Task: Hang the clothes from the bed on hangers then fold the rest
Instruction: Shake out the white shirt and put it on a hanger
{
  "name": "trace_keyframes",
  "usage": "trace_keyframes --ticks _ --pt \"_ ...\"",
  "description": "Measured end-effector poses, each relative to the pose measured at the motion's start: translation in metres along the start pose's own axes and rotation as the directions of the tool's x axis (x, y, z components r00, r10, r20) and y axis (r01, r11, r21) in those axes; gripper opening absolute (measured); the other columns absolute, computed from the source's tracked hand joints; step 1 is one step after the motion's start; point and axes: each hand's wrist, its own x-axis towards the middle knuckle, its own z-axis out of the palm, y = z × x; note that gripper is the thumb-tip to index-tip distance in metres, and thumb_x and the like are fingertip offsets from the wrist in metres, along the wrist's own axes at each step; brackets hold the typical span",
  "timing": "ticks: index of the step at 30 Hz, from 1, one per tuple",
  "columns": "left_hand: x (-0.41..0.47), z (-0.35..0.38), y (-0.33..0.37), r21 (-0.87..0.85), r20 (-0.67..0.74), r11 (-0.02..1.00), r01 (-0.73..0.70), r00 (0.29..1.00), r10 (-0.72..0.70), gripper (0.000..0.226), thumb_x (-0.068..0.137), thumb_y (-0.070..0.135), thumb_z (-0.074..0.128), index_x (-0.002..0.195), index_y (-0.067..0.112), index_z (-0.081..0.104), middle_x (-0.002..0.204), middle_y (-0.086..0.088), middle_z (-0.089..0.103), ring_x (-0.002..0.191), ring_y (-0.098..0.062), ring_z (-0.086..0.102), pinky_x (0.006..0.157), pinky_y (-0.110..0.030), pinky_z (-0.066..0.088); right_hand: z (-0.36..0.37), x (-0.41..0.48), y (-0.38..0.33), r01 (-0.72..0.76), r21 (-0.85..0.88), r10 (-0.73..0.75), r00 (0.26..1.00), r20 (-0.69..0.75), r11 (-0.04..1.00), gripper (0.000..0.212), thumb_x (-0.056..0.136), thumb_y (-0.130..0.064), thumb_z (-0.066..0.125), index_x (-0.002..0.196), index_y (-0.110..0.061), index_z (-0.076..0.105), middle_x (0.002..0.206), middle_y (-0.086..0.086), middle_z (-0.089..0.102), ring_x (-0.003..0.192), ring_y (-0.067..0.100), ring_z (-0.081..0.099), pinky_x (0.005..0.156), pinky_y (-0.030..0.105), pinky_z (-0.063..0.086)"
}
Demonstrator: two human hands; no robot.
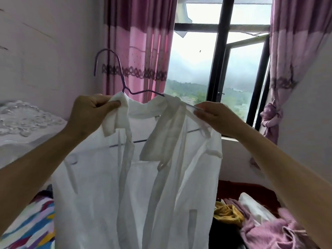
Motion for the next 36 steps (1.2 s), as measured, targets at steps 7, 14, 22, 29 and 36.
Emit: trace_keyframes --ticks 7,14,22,29,36 --pt "-0.007 0.003 0.012 0.109 0.155 0.994 -0.002 0.988 -0.015 0.023 0.085 0.011 0.067 0.105 0.001 0.069 0.086 0.003 0.065 0.057 0.012 0.056 0.056 0.0 0.04 0.03 0.012 -0.024 -0.001 0.158 -0.019 0.992 0.124 0.987 0.037 0.096 -0.013 0.048 0.06 -0.007 0.044 0.052 -0.003 0.027 0.039 0.004 0.027 0.043 0.016 0.022" --pt "-0.006 -0.02 0.011 0.148 0.302 0.989 0.03 0.951 -0.073 0.011 0.083 0.015 0.068 0.092 0.023 0.068 0.07 0.015 0.064 0.055 0.011 0.056 0.053 -0.002 0.04 0.025 0.011 -0.018 -0.05 0.366 0.038 0.999 0.038 0.929 0.048 0.095 -0.006 0.049 0.052 -0.016 0.033 0.053 -0.004 0.025 0.037 0.0 0.024 0.042 0.014 0.017" --pt "-0.016 -0.033 -0.008 0.097 0.31 0.99 0.104 0.942 -0.129 0.019 0.081 0.013 0.07 0.068 0.027 0.068 0.054 0.02 0.064 0.051 0.009 0.052 0.051 -0.003 0.037 0.03 0.003 0.012 -0.089 0.334 0.096 0.995 -0.003 0.938 0.032 0.094 0.001 0.043 0.063 -0.003 0.049 0.064 0.009 0.036 0.056 0.006 0.027 0.048 0.017 0.022" --pt "-0.011 -0.028 -0.003 0.164 0.199 0.985 0.061 0.975 -0.094 0.012 0.074 0.02 0.077 0.07 0.027 0.069 0.065 0.011 0.066 0.052 0.006 0.054 0.057 -0.018 0.046 0.03 0.006 0.008 -0.081 0.137 0.072 0.995 0.068 0.987 0.054 0.091 -0.014 0.059 0.141 -0.014 0.038 0.123 0.015 0.052 0.107 0.025 0.052 0.082 0.021 0.037" --pt "0.002 -0.028 -0.003 0.126 0.061 0.991 0.037 0.997 -0.045 0.016 0.076 0.027 0.076 0.089 0.021 0.069 0.055 0.034 0.059 0.052 0.012 0.056 0.051 -0.005 0.043 0.052 -0.011 -0.025 0.185 -0.585 -0.186 0.981 0.059 0.79 0.081 0.089 -0.041 0.058 0.151 -0.015 0.012 0.156 0.021 0.001 0.143 0.038 0.008 0.11 0.053 0.022"
